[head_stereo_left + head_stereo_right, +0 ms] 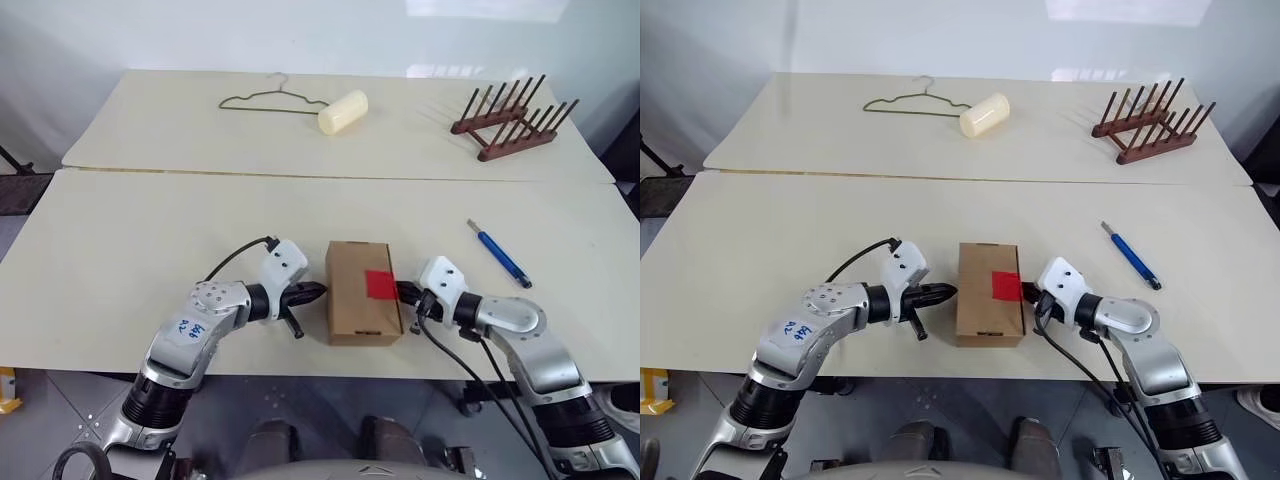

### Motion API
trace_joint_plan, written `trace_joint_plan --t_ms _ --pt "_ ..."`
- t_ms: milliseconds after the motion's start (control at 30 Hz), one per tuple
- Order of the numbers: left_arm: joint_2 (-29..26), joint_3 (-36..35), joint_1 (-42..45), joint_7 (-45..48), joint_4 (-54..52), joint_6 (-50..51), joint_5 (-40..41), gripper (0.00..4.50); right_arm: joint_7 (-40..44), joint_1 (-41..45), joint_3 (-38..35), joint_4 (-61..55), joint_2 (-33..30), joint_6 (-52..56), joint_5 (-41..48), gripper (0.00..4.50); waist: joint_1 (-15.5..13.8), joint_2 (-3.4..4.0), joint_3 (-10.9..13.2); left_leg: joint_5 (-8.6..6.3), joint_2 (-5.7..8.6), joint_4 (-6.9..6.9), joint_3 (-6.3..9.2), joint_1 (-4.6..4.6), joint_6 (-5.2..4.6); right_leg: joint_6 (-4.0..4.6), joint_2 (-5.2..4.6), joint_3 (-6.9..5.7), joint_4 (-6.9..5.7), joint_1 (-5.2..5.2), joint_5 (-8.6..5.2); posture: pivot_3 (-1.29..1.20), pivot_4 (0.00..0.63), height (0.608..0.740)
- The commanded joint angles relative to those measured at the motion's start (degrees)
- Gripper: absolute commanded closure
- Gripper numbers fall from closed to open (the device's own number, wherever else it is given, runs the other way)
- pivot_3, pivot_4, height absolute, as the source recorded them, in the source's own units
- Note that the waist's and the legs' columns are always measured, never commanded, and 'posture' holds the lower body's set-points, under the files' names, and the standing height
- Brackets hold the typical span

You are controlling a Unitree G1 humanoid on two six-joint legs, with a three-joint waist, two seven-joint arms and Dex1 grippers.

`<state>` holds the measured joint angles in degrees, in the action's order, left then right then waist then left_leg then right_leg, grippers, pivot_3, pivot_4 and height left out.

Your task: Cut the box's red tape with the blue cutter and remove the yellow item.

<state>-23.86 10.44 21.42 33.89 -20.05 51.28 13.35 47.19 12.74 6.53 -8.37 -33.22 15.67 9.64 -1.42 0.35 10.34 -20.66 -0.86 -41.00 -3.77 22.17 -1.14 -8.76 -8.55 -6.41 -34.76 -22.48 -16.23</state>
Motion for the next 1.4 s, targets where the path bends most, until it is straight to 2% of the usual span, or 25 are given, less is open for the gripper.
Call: trace_joint_plan --t_ms 33,133,200,233,300,400,433,500,600,667,767,833,1067,1400 --pt "-0.91 -1.1 -0.42 -1.46 -2.16 -1.32 -0.54 4.5 0.34 -0.58 -1.32 -2.32 -1.17 1.37 0.89 4.47 0.03 0.0 0.0 0.0 0.0 0.0 0.0 0.0 0.0 0.0 0.0 0.0 0.0 0.0 0.0 0.0 0.15 0.74" --pt "-2.1 -2.23 -0.22 -1.32 -2.25 -1.34 0.16 4.5 0.88 -0.47 -5.6 -3.47 -2.7 6.74 5.07 4.47 -0.02 0.0 0.0 0.0 0.0 0.0 0.0 0.0 0.0 0.0 0.0 0.0 0.0 0.0 0.0 0.0 0.15 0.74" --pt "-4.02 -3.32 -0.17 -1.01 -3.77 2.9 1.47 4.5 0.53 0.1 -9.52 -3.54 -3.76 7.99 7.35 4.11 -0.03 0.0 0.0 0.0 0.0 0.0 0.0 0.01 0.0 0.0 0.0 0.0 0.0 0.0 0.0 0.0 0.15 0.74" --pt "-7.8 -2.4 0.07 0.93 -5.18 4.1 1.22 4.5 1.49 0.17 -11.06 -3.42 -5.59 9.34 8.13 3.9 0.02 0.0 0.0 0.0 0.0 0.0 0.0 0.01 -0.01 0.0 0.0 0.01 0.0 -0.01 0.0 0.0 0.15 0.74" --pt "-13.95 -2.09 1.3 5.23 -7.33 7.64 3.3 4.5 2.32 0.81 -13.56 -3.07 -9.13 14.82 9.9 3.21 0.13 0.0 0.01 0.0 -0.01 0.05 -0.01 -0.01 -0.01 0.02 0.0 0.03 -0.01 -0.05 -0.01 0.0 0.15 0.74" --pt "-19.43 -3.18 5.36 11.41 -8.08 10.44 8.23 4.5 3.91 3.13 -16.81 -4.8 -14.41 33.48 18.77 2.18 0.01 0.01 0.02 -0.01 -0.02 0.07 -0.01 -0.02 -0.01 0.06 0.0 0.08 -0.02 -0.08 -0.03 0.0 0.15 0.74" --pt "-19.39 -4.08 7.9 12.92 -7.42 10.71 10.23 4.5 3.53 4.73 -18.79 -5.85 -15.42 41.4 23.12 1.83 -0.03 0.01 0.01 -0.01 -0.03 0.05 0.01 0.0 -0.02 0.07 0.0 0.08 -0.02 -0.08 -0.03 0.0 0.15 0.74" --pt "-18.35 -5.26 11.42 14.17 -6.07 10.68 12.74 4.5 2.28 7.15 -21.45 -7.33 -16.04 50.74 28.41 1.17 -0.12 0.01 0.02 -0.02 -0.04 0.03 0.1 0.03 -0.04 0.07 -0.01 0.08 -0.01 -0.07 -0.03 0.0 0.15 0.74" --pt "-11.99 -5.86 17.64 14.38 -2.05 8.65 16.19 4.5 -3.06 14.39 -28.54 -7.96 -10.88 68.63 35.19 0.12 -0.08 0.0 0.02 -0.02 -0.02 0.03 0.2 0.02 -0.04 0.07 -0.02 0.09 -0.03 -0.07 -0.03 0.0 0.15 0.74" --pt "-9.19 -2.98 20.51 14.47 0.96 6.19 14.85 4.5 -5.79 17.57 -30.9 -8.69 -7.91 75.72 39.19 0.05 -0.08 0.0 0.02 -0.02 -0.01 0.02 0.14 0.02 -0.04 0.06 -0.01 0.09 -0.04 -0.06 -0.03 0.0 0.15 0.74" --pt "-8.24 5.35 22.36 15.12 6.84 -0.18 8.06 4.5 -11.38 18.12 -30.18 -11.38 -4.18 76.83 40.49 0.05 -0.03 0.01 0.01 -0.02 0.01 0.07 -0.03 0.02 -0.03 0.06 0.01 0.05 -0.08 -0.09 -0.03 0.0 0.15 0.74" --pt "-7.24 8.5 23.23 15.23 10.18 -4.15 5.25 4.5 -14.9 17.84 -30.23 -11.8 -1.84 76.83 42.31 0.05 0.0 0.0 0.01 -0.02 0.04 0.15 -0.18 0.02 -0.03 0.06 0.01 0.05 -0.07 -0.13 -0.03 0.0 0.15 0.74" --pt "-1.49 10.06 23.51 13.75 14.6 -6.99 3.02 4.5 -22.69 14.08 -29.37 -15.98 4.12 76.82 45.86 0.05 -0.06 0.0 0.01 -0.02 0.06 0.1 -0.18 0.16 -0.03 0.04 0.0 0.03 -0.06 -0.2 -0.02 0.0 0.15 0.74" --pt "-1.05 10.68 22.65 14.62 14.33 -6.91 1.84 4.5 -24.34 11.38 -25.89 -16.28 2.08 75.64 43.74 0.05 0.01 0.0 0.01 -0.02 0.05 0.1 -0.2 0.13 -0.03 0.04 0.0 0.06 -0.08 -0.2 -0.02 0.0 0.15 0.74"
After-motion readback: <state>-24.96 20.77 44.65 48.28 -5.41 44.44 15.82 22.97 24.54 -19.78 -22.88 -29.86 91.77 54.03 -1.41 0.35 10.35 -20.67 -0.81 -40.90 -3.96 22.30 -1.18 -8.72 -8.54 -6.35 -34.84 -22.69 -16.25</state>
